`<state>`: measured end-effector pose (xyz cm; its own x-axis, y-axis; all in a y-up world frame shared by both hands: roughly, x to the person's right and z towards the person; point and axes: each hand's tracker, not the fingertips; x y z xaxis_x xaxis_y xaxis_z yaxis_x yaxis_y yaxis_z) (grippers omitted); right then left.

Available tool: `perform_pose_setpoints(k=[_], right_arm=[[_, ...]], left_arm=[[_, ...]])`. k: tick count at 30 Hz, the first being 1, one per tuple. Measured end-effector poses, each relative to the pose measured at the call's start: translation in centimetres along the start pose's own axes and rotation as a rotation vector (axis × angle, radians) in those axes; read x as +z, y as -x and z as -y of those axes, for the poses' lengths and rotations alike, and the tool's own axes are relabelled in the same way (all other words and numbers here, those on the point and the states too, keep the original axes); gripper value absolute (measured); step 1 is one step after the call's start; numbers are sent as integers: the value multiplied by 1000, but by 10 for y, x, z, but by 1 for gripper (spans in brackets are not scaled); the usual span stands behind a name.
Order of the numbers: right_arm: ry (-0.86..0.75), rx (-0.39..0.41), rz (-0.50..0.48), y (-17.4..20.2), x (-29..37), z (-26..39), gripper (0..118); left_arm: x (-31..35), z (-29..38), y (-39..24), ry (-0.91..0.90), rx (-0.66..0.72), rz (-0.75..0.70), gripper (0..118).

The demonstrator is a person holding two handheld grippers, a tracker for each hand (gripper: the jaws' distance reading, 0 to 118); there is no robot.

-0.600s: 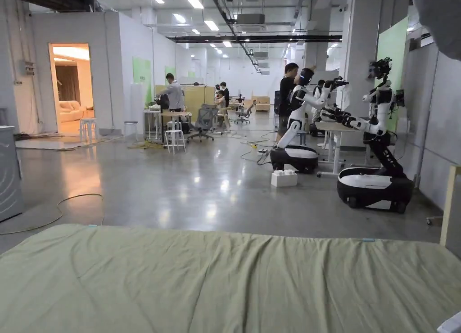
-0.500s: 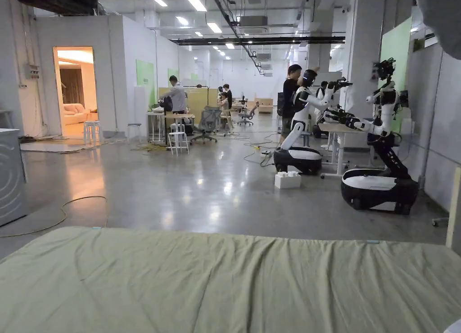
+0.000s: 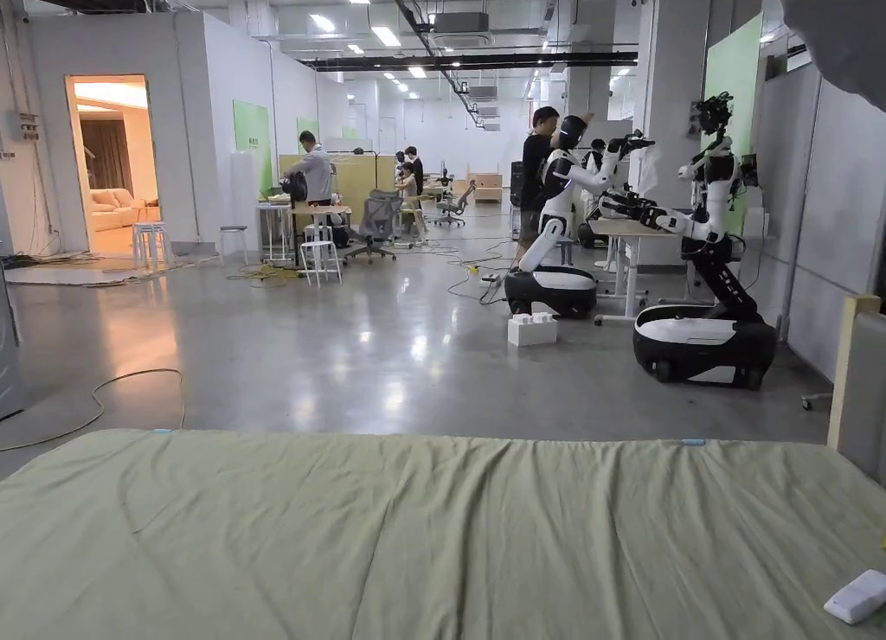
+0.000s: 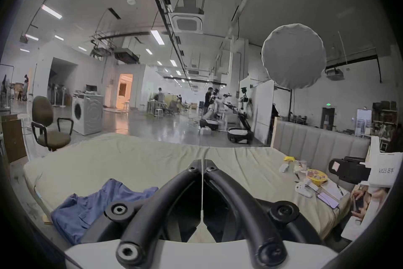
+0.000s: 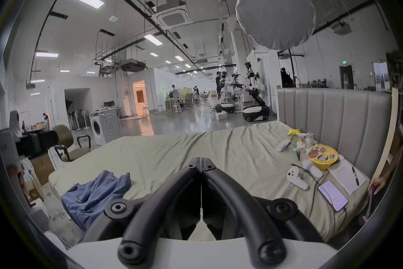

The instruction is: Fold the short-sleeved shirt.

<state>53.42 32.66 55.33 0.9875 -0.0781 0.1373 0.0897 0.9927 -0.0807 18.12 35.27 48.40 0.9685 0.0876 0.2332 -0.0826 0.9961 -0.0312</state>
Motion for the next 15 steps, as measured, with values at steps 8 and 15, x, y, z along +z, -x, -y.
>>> perform_pose_setpoints(k=[8, 15], right_arm=[[3, 38, -19, 10, -3, -3, 1], [-13, 64, -19, 11, -1, -12, 1]], left_arm=[[-1, -1, -9, 35, -48, 25, 0], [-1, -2, -8, 44, -50, 36, 0]])
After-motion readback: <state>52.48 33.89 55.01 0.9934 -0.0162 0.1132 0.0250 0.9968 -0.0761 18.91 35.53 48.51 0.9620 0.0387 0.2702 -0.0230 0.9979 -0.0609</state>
